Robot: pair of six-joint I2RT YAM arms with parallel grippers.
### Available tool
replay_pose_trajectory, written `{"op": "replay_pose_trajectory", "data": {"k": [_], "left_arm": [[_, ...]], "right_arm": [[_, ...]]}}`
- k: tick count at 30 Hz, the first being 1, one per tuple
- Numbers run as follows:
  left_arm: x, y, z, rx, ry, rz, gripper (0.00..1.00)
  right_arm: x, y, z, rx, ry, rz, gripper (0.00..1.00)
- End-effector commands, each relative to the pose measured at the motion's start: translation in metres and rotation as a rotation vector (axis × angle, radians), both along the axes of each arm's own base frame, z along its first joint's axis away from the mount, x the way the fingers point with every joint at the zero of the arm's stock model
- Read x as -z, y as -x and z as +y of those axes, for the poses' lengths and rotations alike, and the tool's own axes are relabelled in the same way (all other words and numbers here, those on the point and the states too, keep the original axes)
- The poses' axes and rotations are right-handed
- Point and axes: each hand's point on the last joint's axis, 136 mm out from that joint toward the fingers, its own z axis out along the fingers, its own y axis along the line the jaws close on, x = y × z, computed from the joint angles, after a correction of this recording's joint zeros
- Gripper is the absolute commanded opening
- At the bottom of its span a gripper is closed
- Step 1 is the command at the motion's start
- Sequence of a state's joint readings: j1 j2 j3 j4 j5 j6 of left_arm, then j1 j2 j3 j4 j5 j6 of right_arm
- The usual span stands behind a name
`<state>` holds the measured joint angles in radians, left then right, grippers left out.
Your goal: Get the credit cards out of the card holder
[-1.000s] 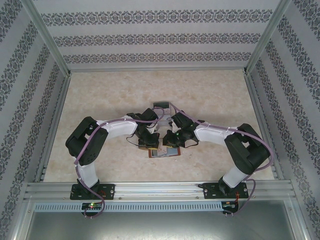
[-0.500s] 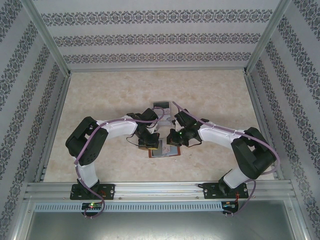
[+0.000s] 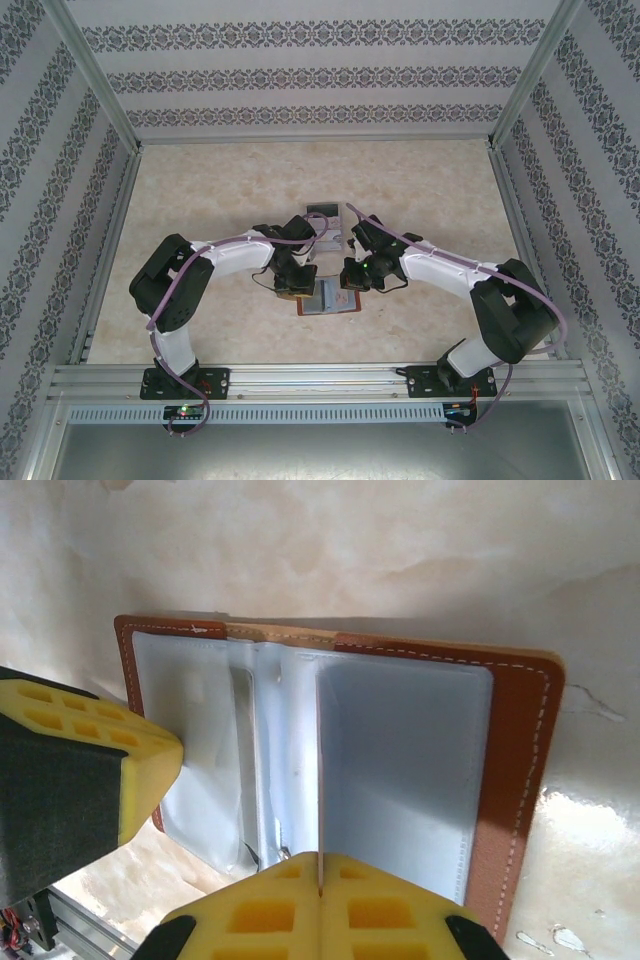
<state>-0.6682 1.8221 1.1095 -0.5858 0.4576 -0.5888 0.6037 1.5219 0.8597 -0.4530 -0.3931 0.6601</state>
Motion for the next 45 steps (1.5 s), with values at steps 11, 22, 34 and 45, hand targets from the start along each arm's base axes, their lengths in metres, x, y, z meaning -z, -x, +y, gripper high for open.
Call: {"op": "replay_pose_trajectory", "data": {"k": [11, 22, 34, 45], "left_arm": [[-0.002, 0.013, 0.018, 0.039, -0.083, 0.008, 0.01], [-0.019, -0.001, 0.013, 0.04, -0.066, -0.059, 0.04], [-0.029, -0.015, 0.036, -0.068, -0.008, -0.106, 0.04], [-0.022, -0.011, 0.048, -0.148, 0.067, -0.066, 0.04]], "right_arm": [[-0.037, -0.012, 0.001, -0.153, -0.005, -0.169, 0.03], [-0.052, -0.023, -0.009, -0.461, 0.137, -0.322, 0.03], [-0.051, -0.039, -0.026, -0.895, 0.33, -0.414, 0.02], [-0.053, -0.066, -0.028, -1.202, 0.392, -0.489, 0.0]]}}
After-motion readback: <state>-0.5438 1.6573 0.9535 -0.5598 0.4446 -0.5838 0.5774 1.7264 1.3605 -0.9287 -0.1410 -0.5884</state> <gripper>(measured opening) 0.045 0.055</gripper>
